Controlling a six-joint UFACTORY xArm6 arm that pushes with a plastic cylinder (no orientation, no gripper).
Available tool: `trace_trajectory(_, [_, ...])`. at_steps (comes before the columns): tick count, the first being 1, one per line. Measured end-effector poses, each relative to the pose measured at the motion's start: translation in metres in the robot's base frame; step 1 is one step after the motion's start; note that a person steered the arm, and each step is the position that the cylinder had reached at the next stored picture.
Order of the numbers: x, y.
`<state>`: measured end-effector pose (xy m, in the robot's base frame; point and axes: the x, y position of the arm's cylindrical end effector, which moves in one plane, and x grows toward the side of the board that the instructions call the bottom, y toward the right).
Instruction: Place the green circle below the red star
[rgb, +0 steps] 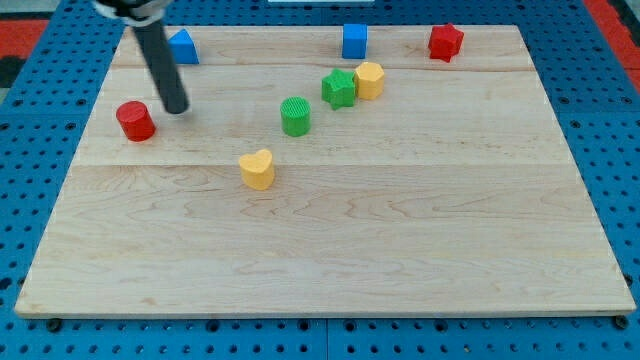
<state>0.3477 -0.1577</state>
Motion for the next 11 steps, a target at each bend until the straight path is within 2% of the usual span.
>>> trace_trajectory(1, [0.007, 0.053])
trace_trajectory(2, [0.03, 0.104])
trace_trajectory(3, [0.024, 0.181])
trace_trajectory(4, [0.017, 0.159])
trace_trajectory(5, [0.0, 0.185])
trace_trajectory(7, [0.013, 0.299])
trace_trajectory(9, [0.012, 0.314])
trace_trajectory(10, [0.021, 0.301])
trace_trajectory(11, [0.012, 0.292])
